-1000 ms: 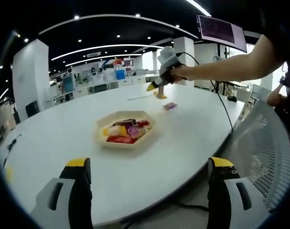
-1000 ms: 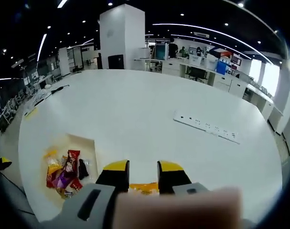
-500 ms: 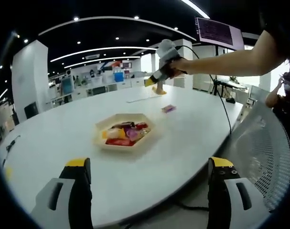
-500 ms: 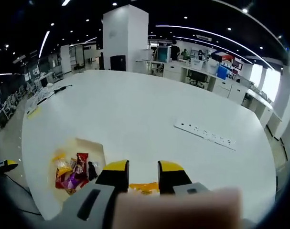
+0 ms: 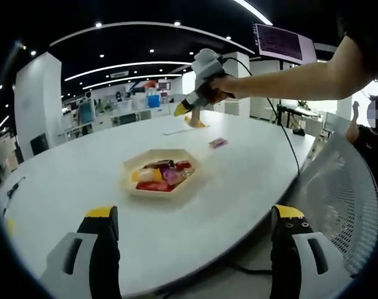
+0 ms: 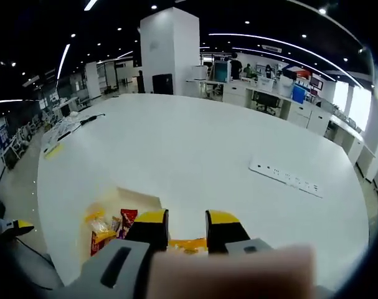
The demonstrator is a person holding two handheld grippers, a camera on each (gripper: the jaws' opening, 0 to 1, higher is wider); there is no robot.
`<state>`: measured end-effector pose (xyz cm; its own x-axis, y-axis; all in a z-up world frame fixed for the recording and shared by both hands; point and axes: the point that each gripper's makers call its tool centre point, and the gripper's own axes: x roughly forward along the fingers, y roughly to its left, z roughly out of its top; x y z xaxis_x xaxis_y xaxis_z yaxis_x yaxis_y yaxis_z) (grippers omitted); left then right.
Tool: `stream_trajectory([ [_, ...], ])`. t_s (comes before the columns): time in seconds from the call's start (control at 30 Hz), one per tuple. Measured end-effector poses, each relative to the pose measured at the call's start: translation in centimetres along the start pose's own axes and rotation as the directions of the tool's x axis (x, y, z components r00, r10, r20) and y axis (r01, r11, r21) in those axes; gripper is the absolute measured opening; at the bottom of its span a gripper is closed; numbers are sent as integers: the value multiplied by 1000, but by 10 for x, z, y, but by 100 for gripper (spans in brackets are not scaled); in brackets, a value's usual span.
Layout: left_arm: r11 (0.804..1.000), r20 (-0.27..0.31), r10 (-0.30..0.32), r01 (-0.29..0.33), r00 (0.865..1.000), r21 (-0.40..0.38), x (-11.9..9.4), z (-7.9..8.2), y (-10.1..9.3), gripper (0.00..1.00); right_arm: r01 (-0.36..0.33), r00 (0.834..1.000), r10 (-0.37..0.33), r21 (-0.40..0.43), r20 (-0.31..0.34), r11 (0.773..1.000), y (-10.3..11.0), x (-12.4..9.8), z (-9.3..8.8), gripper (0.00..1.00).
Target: Place the target food into the container with the food tongs after gripping and lifting it, then release it inside without dropping or visibly crushing the food.
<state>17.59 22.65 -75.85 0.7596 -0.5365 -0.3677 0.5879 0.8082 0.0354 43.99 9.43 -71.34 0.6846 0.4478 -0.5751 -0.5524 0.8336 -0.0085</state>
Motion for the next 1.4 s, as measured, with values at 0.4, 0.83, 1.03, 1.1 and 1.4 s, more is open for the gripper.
stream_trajectory([
  [0.4, 1000, -4, 1, -1, 1000, -3, -1, -1, -1, 99, -89, 996, 89, -31, 13, 996, 50, 18, 19, 23],
  [0.83, 1000, -3, 2, -2, 1000, -4, -2, -1, -1, 99, -182, 983, 184, -61, 20, 981, 95, 29, 33, 25],
  [1.03, 1000, -4, -2, 2, 1000, -5, -1, -1, -1, 99, -211, 977, 213, -57, 26, 976, 100, 23, 37, 28],
  [1.1, 1000, -3, -5, 5, 1000, -4, -1, -1, -2, 99, -193, 980, 196, -75, 30, 978, 95, 21, 38, 28],
  [1.4, 1000, -6, -6, 6, 1000, -4, -1, -1, -2, 99, -179, 982, 181, -39, 45, 983, 78, 8, 35, 28],
])
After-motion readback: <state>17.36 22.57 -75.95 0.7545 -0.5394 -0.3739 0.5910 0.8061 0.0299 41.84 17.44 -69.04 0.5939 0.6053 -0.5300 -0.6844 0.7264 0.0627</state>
